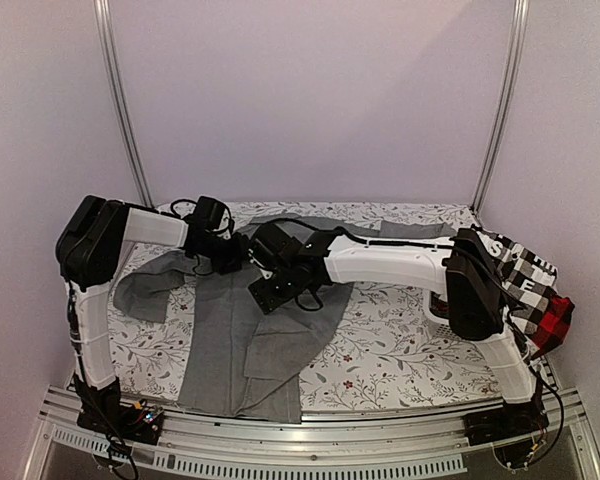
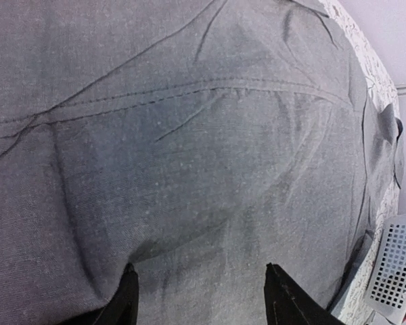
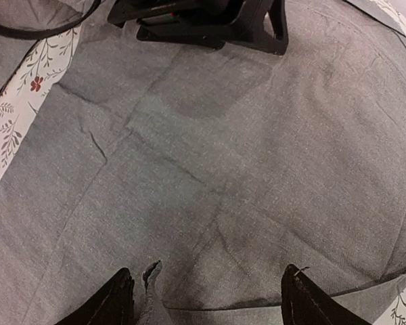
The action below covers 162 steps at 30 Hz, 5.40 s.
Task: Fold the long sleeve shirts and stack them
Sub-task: Smooth out the flattened shirt at the center of the board, then adjust the flattened shirt at the center of the board, then pick up the sleeve from the corner of the board, then place the sleeve at the center of the board, then pick up the sleeve from the center of the board.
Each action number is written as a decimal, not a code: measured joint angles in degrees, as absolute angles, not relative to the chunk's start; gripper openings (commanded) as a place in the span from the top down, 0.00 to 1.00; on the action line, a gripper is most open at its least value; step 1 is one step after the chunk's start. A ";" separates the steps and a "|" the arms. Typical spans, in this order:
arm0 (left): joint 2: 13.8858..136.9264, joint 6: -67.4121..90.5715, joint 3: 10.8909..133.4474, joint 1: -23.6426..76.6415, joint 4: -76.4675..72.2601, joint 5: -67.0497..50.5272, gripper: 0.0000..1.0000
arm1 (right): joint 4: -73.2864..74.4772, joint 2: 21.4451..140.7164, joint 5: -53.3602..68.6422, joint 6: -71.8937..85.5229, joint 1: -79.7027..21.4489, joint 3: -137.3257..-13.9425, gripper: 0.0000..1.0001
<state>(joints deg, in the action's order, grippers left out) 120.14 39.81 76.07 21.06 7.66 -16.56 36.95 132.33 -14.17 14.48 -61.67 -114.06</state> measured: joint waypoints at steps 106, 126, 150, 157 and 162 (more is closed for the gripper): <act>80.90 53.87 31.99 -17.78 0.56 -20.08 1.00 | 21.15 99.77 -14.48 36.10 -61.06 -54.83 0.39; 93.45 16.88 66.61 16.91 12.29 10.76 0.94 | 24.47 98.83 -17.69 34.44 -61.04 -60.58 0.38; 91.85 28.29 64.07 20.93 18.31 4.91 0.34 | 23.99 93.58 -20.91 32.97 -60.62 -61.25 0.38; 90.78 35.46 53.30 10.39 13.56 -0.86 0.36 | 19.64 89.06 -21.43 29.98 -60.62 -61.23 0.38; 92.18 38.44 50.72 7.46 8.99 -4.91 0.38 | 15.90 85.93 -22.41 27.66 -60.62 -61.23 0.38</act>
